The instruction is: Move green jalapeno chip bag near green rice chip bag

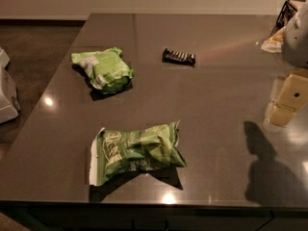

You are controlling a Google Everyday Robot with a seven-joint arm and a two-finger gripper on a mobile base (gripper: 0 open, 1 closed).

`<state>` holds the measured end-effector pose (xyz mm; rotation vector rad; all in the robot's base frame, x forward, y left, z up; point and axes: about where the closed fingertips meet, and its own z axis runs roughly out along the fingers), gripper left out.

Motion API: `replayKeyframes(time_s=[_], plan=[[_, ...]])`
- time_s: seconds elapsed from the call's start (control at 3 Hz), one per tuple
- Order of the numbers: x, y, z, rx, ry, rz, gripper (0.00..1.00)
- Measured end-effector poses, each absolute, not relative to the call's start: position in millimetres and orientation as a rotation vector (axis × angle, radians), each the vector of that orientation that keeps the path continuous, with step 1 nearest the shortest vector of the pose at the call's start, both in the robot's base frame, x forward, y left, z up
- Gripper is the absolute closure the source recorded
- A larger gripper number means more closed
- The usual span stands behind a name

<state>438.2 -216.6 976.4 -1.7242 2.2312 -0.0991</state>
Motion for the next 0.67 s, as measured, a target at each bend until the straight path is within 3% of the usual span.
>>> replayKeyframes(time_s=[0.67], plan=[[439,-199,974,-1.759,2.194,-0.069,0.00]])
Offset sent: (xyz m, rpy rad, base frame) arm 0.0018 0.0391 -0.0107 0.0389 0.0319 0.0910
